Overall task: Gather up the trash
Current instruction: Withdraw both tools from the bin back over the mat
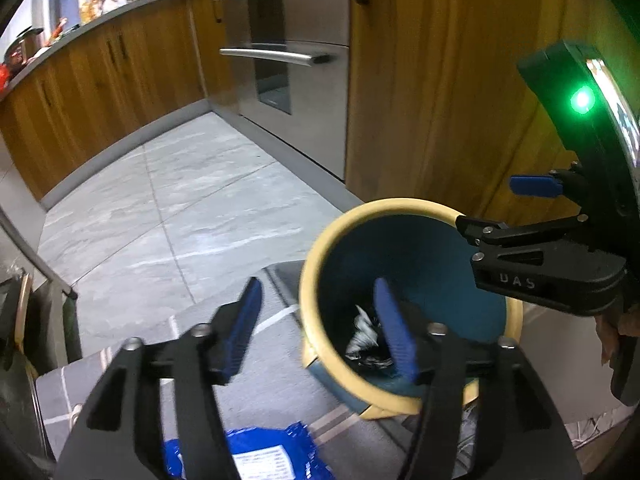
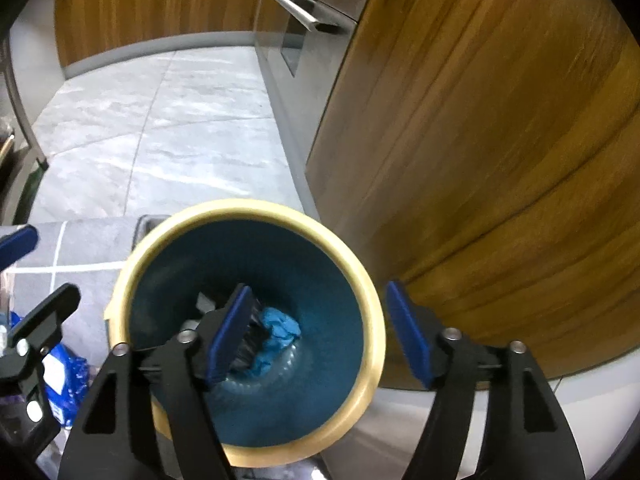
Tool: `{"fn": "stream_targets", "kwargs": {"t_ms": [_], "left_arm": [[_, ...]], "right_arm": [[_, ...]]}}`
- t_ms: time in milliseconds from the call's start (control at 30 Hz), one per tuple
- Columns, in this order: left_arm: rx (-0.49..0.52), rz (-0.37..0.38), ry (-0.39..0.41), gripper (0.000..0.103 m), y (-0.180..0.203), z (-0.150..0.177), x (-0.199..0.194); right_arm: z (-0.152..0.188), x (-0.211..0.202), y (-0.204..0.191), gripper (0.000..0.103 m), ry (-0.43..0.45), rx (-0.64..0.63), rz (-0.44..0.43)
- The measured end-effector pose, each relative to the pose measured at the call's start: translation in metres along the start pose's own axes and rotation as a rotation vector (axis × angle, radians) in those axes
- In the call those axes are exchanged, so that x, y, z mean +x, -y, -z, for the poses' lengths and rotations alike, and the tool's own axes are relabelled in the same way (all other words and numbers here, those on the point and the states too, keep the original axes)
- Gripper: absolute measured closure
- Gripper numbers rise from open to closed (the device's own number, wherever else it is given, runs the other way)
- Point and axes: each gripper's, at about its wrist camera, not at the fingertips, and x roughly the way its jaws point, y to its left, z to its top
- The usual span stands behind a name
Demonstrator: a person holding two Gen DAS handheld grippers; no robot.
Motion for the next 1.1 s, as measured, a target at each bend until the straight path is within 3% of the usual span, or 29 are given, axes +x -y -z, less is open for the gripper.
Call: {"fn": "stream_targets", "kwargs": {"t_ms": [133, 300, 567, 767, 900, 1100], "left_arm": [[-0.011, -0.033, 0.006, 0.027, -0.012, 0.008, -0.021], [-0.017, -0.06, 0.039, 0.015, -0.028, 0.016, -0.06], [-0.044, -0.12, 0.075, 0.009, -0.066, 0.045, -0.124], [-0.088, -0.201, 0.088, 0.008, -0.103, 0.067, -0.155], [-0.175, -0.235, 0.095, 0.008, -0.133, 0.084, -0.168], [-0.232, -0.272, 0.075, 0.007, -0.162, 0.112, -0.174]], "right_arm": [[0.0, -0.012, -0.001, 0.015, 0.036, 0.016, -0.03], [0.002, -0.034, -0.004, 0.009, 0.085, 0.032, -0.061], [0.004, -0.077, -0.003, 0.006, 0.166, 0.154, -0.174], [0.008, -0.112, -0.033, 0.006, 0.225, 0.145, -0.26], [0.009, -0.132, -0.052, 0.006, 0.274, 0.145, -0.36], [0.005, -0.148, -0.072, 0.005, 0.324, 0.188, -0.382]]}}
